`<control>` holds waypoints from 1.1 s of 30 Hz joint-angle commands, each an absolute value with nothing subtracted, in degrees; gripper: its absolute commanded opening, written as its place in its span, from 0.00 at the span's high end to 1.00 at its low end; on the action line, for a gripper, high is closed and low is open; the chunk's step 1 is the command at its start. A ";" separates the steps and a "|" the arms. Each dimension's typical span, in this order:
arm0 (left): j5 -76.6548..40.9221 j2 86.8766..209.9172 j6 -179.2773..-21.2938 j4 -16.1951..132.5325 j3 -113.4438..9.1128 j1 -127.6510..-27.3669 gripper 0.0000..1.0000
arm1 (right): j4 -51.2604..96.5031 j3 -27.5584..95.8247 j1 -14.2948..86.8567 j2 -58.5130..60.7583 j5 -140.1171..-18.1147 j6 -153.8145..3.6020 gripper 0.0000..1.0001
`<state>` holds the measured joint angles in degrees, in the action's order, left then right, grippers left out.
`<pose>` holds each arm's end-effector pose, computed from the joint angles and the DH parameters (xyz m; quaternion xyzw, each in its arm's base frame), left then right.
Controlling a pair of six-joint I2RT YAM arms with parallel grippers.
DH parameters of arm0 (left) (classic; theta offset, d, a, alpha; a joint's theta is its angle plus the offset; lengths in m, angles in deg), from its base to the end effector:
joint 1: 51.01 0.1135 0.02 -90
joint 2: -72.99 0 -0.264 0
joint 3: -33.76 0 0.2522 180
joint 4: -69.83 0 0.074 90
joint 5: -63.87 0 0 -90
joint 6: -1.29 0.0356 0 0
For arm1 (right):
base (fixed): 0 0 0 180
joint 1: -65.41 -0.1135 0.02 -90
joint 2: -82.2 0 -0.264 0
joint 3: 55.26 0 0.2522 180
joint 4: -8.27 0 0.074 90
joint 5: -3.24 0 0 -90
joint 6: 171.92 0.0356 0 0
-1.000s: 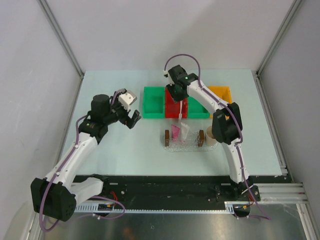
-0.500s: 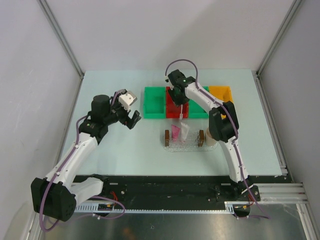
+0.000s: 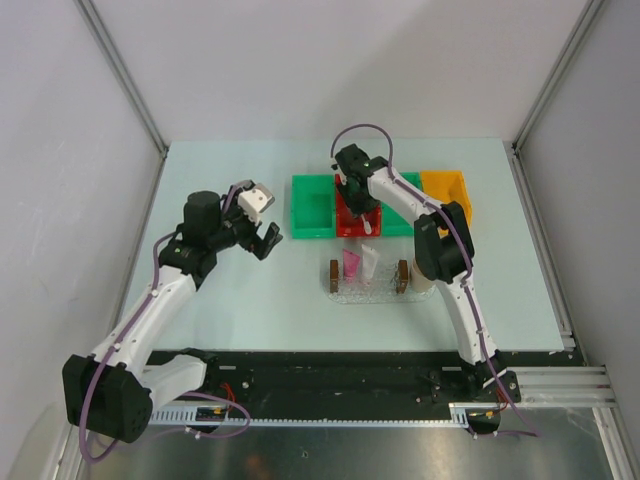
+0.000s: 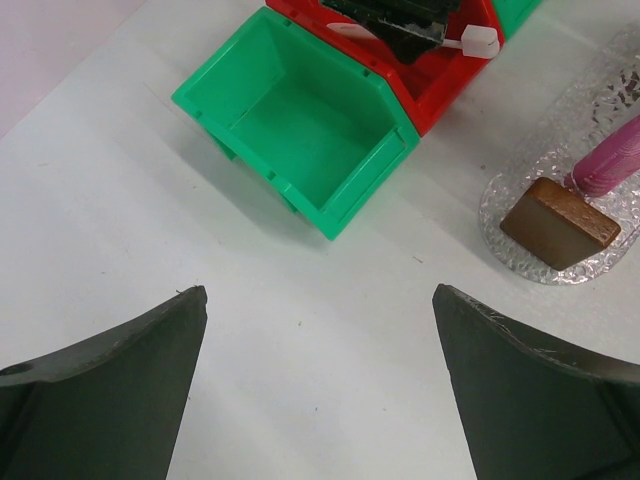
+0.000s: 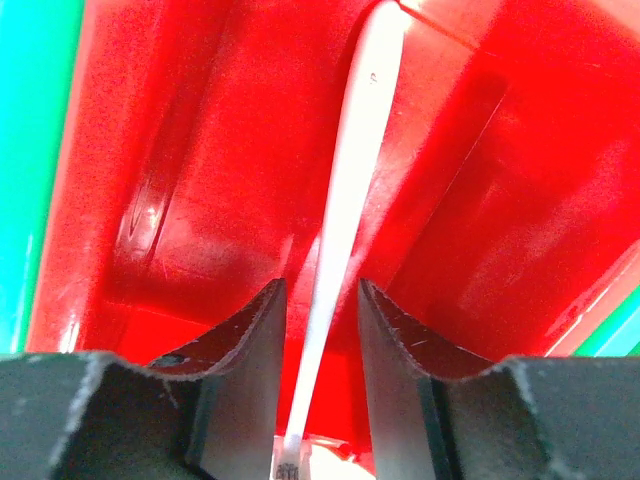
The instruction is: Prepare toiletry sets of a toothbrush and toothpaste on the tray
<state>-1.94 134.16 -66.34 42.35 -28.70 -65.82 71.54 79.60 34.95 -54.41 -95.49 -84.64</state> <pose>0.2287 -0.0755 0.3035 0.3696 0.7515 -0.1434 0.5274 0.4424 0.2539 0.1882 -0.2622 0.9377 -0.0204 0.2272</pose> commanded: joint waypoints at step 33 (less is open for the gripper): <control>2.26 138.55 -64.01 44.38 -38.87 -65.69 0.00 | 83.19 94.37 36.58 -40.42 -87.82 -86.92 1.00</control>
<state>-1.20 137.96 -65.16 42.68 -33.47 -65.82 79.48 89.32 36.28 -47.24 -91.75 -85.19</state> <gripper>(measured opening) 0.996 0.165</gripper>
